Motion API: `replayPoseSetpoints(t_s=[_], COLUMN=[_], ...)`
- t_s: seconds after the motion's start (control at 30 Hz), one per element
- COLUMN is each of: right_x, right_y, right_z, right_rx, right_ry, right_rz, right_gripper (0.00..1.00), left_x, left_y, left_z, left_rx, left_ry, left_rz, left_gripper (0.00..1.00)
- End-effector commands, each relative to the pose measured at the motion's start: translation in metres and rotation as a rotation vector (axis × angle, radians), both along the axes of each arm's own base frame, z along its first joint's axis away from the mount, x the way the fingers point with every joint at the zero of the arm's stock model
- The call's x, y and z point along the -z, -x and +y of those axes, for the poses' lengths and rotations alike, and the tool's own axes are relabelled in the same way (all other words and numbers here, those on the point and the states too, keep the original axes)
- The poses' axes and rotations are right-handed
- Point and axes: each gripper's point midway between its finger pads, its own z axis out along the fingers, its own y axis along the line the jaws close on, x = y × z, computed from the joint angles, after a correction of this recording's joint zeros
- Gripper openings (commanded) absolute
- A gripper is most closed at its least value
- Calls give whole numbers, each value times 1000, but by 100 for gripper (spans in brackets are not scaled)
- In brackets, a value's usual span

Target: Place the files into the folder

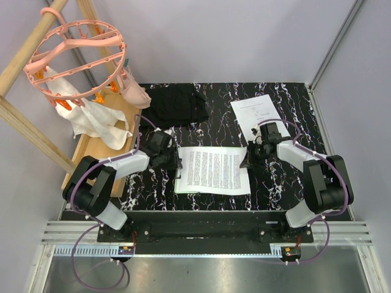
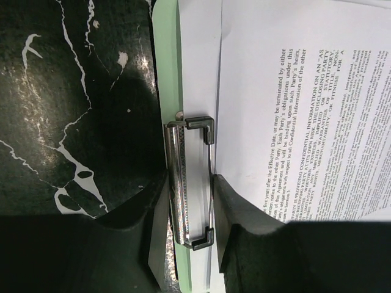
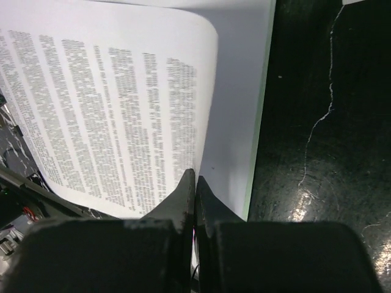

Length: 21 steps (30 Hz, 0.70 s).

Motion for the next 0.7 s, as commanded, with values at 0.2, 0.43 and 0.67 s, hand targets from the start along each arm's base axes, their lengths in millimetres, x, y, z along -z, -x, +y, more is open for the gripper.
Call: replayPoseSetpoints(t_s=[0.2, 0.43, 0.67], right_x=[-12, -17, -36], right_y=[-20, -22, -30], right_z=[0, 10, 0], right_rx=[-12, -18, 10], right_ry=[8, -55, 0], right_rz=[-71, -76, -141], right_gripper=[4, 20, 60], left_x=[10, 11, 16], left_y=[9, 6, 6], left_z=[5, 6, 10], left_rx=[1, -14, -28], left_ry=[3, -14, -55], left_rz=[23, 47, 81], left_gripper=[0, 0, 0])
